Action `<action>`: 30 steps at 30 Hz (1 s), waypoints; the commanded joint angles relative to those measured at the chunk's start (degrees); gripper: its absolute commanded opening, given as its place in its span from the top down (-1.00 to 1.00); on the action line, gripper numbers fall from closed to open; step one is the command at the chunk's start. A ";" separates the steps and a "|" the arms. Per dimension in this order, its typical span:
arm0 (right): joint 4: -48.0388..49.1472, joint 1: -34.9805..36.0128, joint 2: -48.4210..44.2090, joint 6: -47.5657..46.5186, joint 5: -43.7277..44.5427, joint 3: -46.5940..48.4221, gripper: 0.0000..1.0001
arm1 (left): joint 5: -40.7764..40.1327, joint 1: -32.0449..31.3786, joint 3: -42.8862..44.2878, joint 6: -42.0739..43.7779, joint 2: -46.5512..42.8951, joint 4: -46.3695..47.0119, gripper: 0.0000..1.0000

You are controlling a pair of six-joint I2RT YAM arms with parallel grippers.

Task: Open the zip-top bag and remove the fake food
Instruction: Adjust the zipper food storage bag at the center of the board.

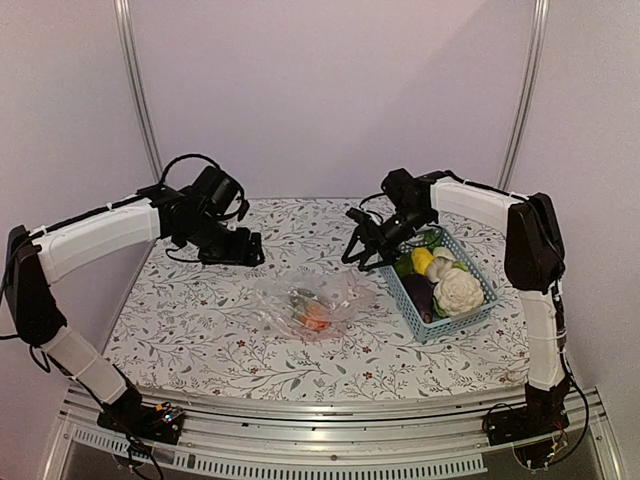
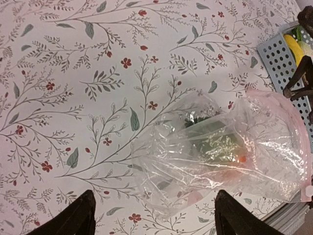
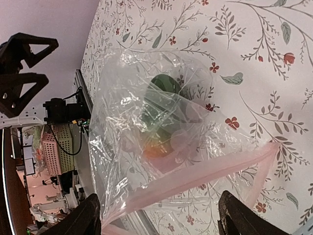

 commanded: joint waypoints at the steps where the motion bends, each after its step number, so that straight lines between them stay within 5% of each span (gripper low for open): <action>1: -0.23 3.18 6.24 7.30 -4.37 4.65 -0.61 | 7.37 0.80 -9.62 -5.72 -2.84 6.85 -0.63; 6: 3.35 5.61 7.11 10.07 -7.66 1.26 -0.52 | 13.36 2.94 -18.59 -8.64 -3.94 14.20 -0.61; 12: 7.46 5.70 8.03 12.76 -11.38 0.83 -0.01 | 16.15 3.36 -20.46 -8.89 2.31 18.12 -0.39; 15: 7.94 5.69 7.52 12.94 -11.83 0.60 0.44 | 15.88 3.38 -20.72 -8.93 3.33 18.84 0.02; 17: 7.84 5.36 6.10 12.03 -11.15 0.22 0.63 | 15.04 3.59 -20.98 -8.52 2.68 18.89 0.53; 21: 7.88 3.19 2.17 11.42 -11.81 -0.57 0.76 | 13.85 4.44 -22.60 -7.39 1.00 18.98 1.00; 30: 7.91 -0.06 -5.45 8.71 -12.32 -4.85 0.76 | 11.53 6.25 -26.52 -5.30 -3.11 19.40 1.00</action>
